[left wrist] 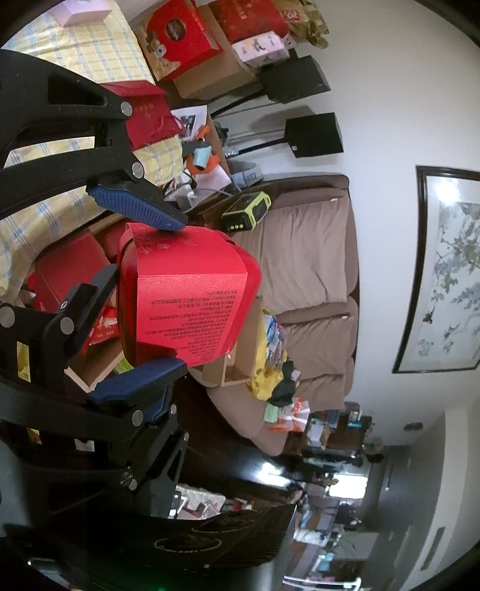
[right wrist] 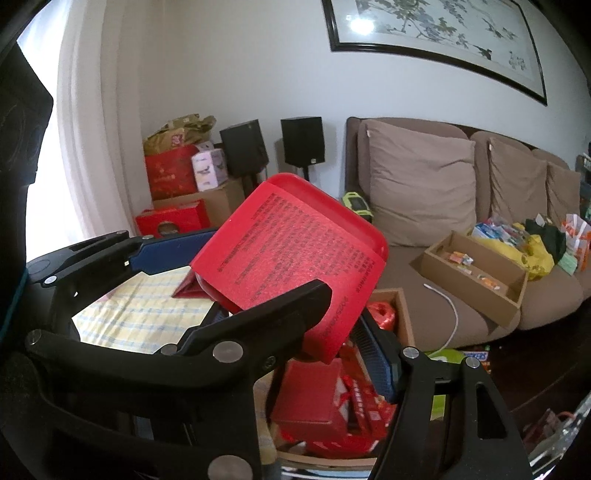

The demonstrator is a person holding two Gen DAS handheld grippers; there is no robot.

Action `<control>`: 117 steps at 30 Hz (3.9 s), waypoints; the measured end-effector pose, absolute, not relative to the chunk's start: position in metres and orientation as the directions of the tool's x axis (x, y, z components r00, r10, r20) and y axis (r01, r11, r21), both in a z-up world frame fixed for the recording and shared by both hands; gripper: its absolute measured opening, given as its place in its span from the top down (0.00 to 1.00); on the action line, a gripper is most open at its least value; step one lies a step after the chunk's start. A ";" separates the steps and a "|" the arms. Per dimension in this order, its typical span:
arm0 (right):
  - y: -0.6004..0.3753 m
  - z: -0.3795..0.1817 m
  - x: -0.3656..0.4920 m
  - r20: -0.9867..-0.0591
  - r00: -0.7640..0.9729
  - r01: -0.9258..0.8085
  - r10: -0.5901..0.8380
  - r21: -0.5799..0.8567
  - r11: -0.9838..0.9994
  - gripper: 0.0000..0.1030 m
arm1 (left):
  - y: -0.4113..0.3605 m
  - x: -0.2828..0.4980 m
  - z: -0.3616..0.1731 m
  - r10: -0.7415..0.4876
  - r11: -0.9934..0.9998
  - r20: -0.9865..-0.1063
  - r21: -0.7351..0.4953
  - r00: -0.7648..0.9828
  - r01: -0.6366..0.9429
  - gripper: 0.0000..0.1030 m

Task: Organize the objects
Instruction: 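Carry the red case with the left tool over the cardboard box, then lower the red lidded case into the cardboard box with the left tool, then open the left tool to release the red case into the box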

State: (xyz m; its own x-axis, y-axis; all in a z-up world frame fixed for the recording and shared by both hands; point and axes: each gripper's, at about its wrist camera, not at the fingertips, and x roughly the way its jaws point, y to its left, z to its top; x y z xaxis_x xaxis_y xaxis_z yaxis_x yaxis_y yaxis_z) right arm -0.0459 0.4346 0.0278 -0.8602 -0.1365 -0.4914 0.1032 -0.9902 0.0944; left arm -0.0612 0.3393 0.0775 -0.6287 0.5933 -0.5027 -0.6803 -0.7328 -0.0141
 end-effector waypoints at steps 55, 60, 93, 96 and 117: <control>0.517 -0.126 -0.126 -0.691 -0.709 -0.055 -0.143 0.256 -0.965 0.33 | 0.423 -0.159 -0.086 0.537 -0.689 -0.751 -0.129 -0.384 -0.713 0.34; 0.520 -0.147 -0.132 -0.725 -0.673 -0.083 -0.147 0.271 -0.959 0.33 | 0.428 -0.165 -0.108 0.524 -0.686 -0.782 -0.153 -0.337 -0.712 0.34; 0.550 -0.201 -0.142 -0.803 -0.575 -0.180 -0.155 0.309 -0.934 0.36 | 0.454 -0.180 -0.165 0.480 -0.722 -0.849 -0.240 -0.220 -0.649 0.37; 0.550 -0.200 -0.143 -0.802 -0.576 -0.176 -0.158 0.311 -0.934 0.36 | 0.452 -0.182 -0.163 0.487 -0.726 -0.846 -0.254 -0.218 -0.639 0.36; 0.577 -0.197 -0.135 -0.752 -0.629 -0.256 -0.198 0.441 -0.860 0.36 | 0.384 -0.204 -0.115 0.515 -0.813 -0.791 -0.329 -0.329 -0.481 0.20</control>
State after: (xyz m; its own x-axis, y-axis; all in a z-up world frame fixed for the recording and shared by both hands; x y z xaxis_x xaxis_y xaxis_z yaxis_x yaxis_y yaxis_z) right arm -0.1348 0.5766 -0.1965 -0.6290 -0.1978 -0.7518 -0.2562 -0.8603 0.4408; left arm -0.2041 0.3836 -0.1155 -0.3291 0.5150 -0.7915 -0.4810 -0.8127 -0.3288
